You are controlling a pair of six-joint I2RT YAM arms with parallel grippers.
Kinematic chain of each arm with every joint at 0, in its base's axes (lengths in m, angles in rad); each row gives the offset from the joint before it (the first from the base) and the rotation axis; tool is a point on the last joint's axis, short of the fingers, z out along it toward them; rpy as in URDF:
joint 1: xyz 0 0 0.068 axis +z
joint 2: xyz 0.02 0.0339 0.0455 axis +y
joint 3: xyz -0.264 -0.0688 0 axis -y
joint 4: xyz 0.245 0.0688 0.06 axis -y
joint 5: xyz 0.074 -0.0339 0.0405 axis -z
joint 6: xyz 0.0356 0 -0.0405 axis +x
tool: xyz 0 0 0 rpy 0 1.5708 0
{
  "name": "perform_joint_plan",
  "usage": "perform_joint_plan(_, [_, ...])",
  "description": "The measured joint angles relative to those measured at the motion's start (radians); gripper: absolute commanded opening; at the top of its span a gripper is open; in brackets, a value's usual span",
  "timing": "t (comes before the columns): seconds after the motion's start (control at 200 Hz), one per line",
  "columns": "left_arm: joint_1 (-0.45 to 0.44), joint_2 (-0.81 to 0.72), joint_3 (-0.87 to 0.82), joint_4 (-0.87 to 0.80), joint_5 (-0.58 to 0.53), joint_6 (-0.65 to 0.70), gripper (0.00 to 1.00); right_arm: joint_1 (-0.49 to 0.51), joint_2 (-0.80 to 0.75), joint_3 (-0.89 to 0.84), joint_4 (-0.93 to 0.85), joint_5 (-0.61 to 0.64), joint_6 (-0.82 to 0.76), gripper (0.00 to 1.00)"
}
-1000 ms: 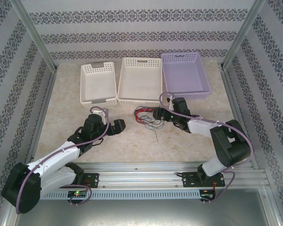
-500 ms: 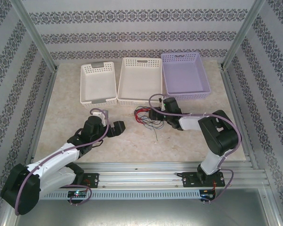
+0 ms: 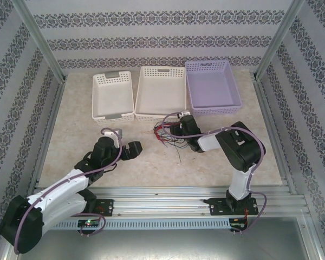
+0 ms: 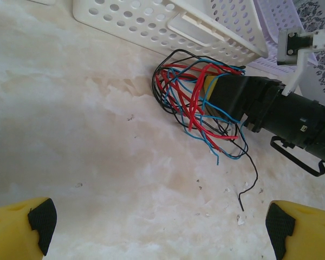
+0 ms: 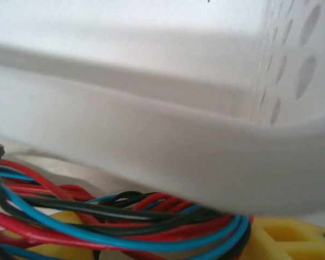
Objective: Untangle the cables
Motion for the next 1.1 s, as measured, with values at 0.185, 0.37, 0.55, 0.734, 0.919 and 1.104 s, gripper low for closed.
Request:
perform_joint_plan(0.185, [0.000, -0.031, -0.033, 0.000, 0.002, -0.009, 1.00, 0.031, 0.003, -0.035, 0.111, 0.020, -0.017, 0.30])
perform_joint_plan(0.37, [-0.005, -0.032, -0.052, 0.000, 0.002, -0.029, 1.00, 0.043, -0.017, -0.053, 0.158, 0.004, -0.025, 0.12])
perform_joint_plan(0.55, [-0.012, -0.061, -0.059, 0.000, 0.002, -0.034, 1.00, 0.065, -0.076, -0.097, 0.184, -0.035, -0.027, 0.07])
perform_joint_plan(0.734, [-0.013, -0.090, -0.068, 0.000, 0.002, -0.037, 1.00, 0.082, -0.147, -0.124, 0.185, -0.093, -0.008, 0.25])
perform_joint_plan(0.919, [-0.018, -0.100, -0.073, -0.002, 0.002, -0.045, 1.00, 0.087, -0.156, -0.063, 0.052, -0.201, 0.052, 0.56])
perform_joint_plan(1.104, [-0.024, -0.156, -0.073, -0.038, -0.012, -0.055, 1.00, 0.175, -0.200, -0.023, -0.080, -0.221, 0.101, 0.70])
